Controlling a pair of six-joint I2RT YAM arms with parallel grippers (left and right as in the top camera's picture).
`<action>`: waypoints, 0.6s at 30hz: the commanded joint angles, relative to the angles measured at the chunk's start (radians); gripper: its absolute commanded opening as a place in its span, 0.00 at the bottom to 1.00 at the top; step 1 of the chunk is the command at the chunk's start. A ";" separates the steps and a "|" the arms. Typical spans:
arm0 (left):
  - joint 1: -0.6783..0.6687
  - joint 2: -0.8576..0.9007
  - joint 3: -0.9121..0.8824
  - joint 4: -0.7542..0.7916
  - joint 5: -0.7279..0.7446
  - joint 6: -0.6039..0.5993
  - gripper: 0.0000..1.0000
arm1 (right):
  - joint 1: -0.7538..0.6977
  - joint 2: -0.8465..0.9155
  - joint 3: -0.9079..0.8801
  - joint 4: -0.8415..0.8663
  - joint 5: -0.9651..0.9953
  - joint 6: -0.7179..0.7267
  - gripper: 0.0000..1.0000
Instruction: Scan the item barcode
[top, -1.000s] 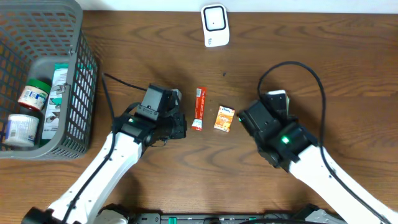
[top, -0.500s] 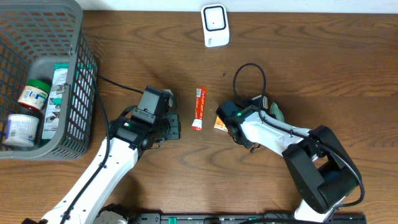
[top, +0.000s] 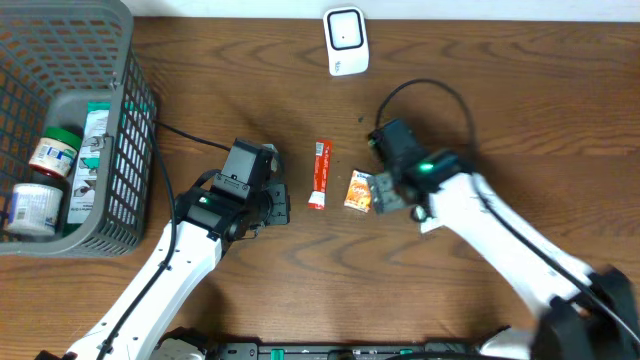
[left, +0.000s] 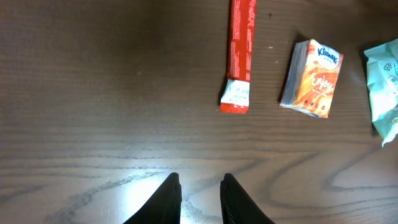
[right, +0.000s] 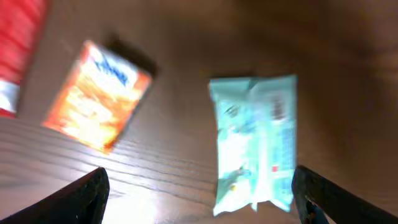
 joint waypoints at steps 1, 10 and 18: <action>-0.002 -0.006 -0.004 -0.015 -0.013 0.001 0.23 | -0.106 -0.127 0.026 -0.014 -0.138 -0.036 0.86; -0.002 -0.006 -0.004 -0.019 -0.013 0.001 0.23 | -0.326 -0.192 0.009 -0.079 -0.198 -0.036 0.01; -0.002 -0.006 -0.004 -0.032 -0.013 0.001 0.24 | -0.371 -0.102 -0.110 0.001 -0.233 -0.028 0.01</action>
